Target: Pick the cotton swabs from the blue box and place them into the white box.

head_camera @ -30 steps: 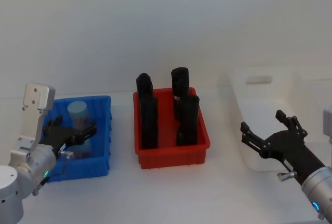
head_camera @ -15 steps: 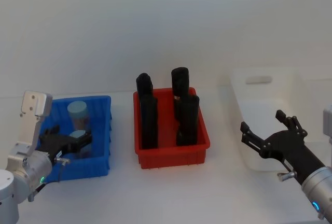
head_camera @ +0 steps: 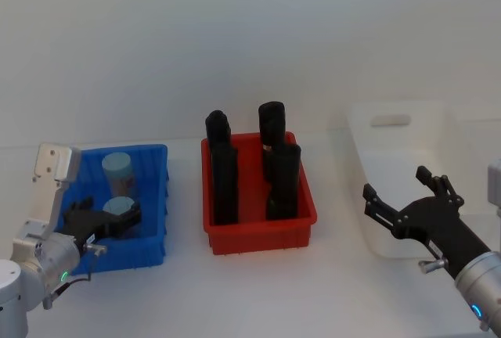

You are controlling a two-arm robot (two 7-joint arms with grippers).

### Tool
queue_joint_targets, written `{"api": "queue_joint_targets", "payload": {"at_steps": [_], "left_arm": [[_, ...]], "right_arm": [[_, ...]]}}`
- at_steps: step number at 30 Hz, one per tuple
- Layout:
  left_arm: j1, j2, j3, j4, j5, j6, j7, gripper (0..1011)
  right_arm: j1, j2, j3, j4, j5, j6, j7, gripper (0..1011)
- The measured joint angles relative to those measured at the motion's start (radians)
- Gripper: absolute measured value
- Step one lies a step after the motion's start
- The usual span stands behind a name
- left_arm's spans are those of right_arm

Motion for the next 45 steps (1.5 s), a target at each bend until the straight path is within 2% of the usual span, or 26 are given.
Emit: {"api": "queue_joint_targets", "payload": {"at_steps": [11,12,14,20,21,24,36,45], "left_arm": [[-0.009,-0.006,0.0,0.025,-0.001,-0.002,-0.017,985],[-0.01,-0.007,0.0,0.028,-0.001,-0.003,-0.019,948],[-0.011,-0.008,0.001,0.03,0.0,-0.004,-0.021,938],[-0.014,-0.011,0.002,0.039,0.007,-0.017,-0.03,773],[-0.015,-0.011,0.002,0.041,0.009,-0.02,-0.032,717],[-0.016,-0.013,0.003,0.044,0.013,-0.025,-0.036,659],[-0.02,-0.015,0.004,0.047,0.025,-0.039,-0.057,659],[-0.012,-0.003,-0.003,-0.02,0.038,-0.038,-0.069,659]], "right_arm": [[0.0,0.0,0.0,0.0,0.0,0.0,0.0,1002],[0.0,0.0,0.0,0.0,0.0,0.0,0.0,1002],[0.0,0.0,0.0,0.0,0.0,0.0,0.0,1002],[0.0,0.0,0.0,0.0,0.0,0.0,0.0,1002],[0.0,0.0,0.0,0.0,0.0,0.0,0.0,1002],[0.0,0.0,0.0,0.0,0.0,0.0,0.0,1002],[0.0,0.0,0.0,0.0,0.0,0.0,0.0,1002],[0.0,0.0,0.0,0.0,0.0,0.0,0.0,1002]]}}
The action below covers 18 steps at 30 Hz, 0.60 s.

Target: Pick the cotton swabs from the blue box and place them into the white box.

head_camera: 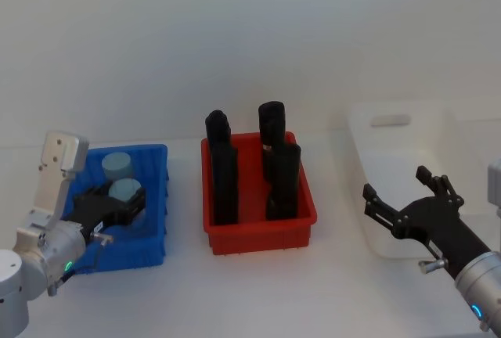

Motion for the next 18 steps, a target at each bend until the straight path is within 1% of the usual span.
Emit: {"api": "queue_joint_targets", "payload": {"at_steps": [8,14,18], "left_arm": [[0.01,0.02,-0.014,-0.107,0.008,0.039,-0.01,659],[0.014,0.034,-0.023,-0.194,0.01,0.085,-0.027,659],[0.015,0.043,-0.028,-0.237,0.01,0.116,-0.043,659]], "right_arm": [[0.0,0.0,0.0,0.0,0.0,0.0,0.0,1002],[0.0,0.0,0.0,0.0,0.0,0.0,0.0,1002],[0.0,0.0,0.0,0.0,0.0,0.0,0.0,1002]]}}
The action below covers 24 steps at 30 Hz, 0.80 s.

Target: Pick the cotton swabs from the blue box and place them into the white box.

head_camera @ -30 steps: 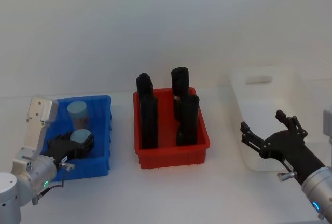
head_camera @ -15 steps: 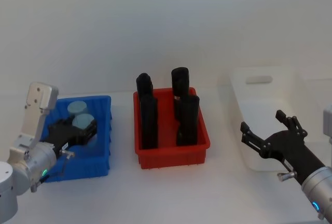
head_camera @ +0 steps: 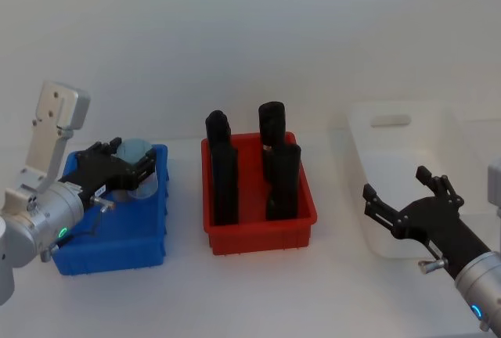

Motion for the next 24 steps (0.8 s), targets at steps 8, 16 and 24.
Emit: {"api": "queue_joint_targets", "payload": {"at_steps": [8,16,24], "left_arm": [[0.001,0.018,-0.01,-0.07,-0.015,0.054,-0.046,659],[-0.003,0.033,-0.016,-0.119,-0.043,0.103,-0.114,659],[-0.019,0.035,-0.011,-0.139,-0.055,0.14,-0.199,659]], "right_arm": [[0.0,0.0,0.0,0.0,0.0,0.0,0.0,1002],[0.0,0.0,0.0,0.0,0.0,0.0,0.0,1002],[0.0,0.0,0.0,0.0,0.0,0.0,0.0,1002]]}}
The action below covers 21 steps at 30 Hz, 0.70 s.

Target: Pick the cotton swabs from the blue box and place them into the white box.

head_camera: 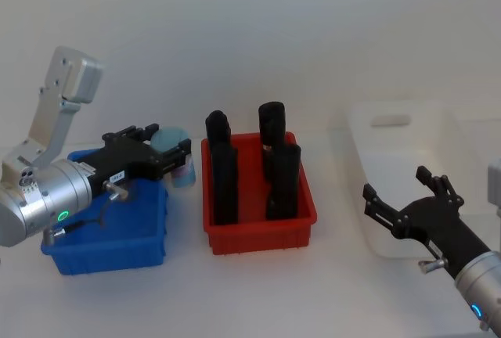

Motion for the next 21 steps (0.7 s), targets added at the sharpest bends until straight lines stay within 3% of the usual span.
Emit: {"api": "queue_joint_targets", "payload": {"at_steps": [10,21], "left_arm": [[-0.017,-0.005,0.014,-0.011,0.001,0.029,-0.062,659],[-0.025,-0.008,0.019,-0.016,0.002,0.043,-0.091,659]], "right_arm": [[0.0,0.0,0.0,0.0,0.0,0.0,0.0,1002],[0.003,-0.002,-0.001,0.002,-0.002,0.0,0.011,1002]]}}
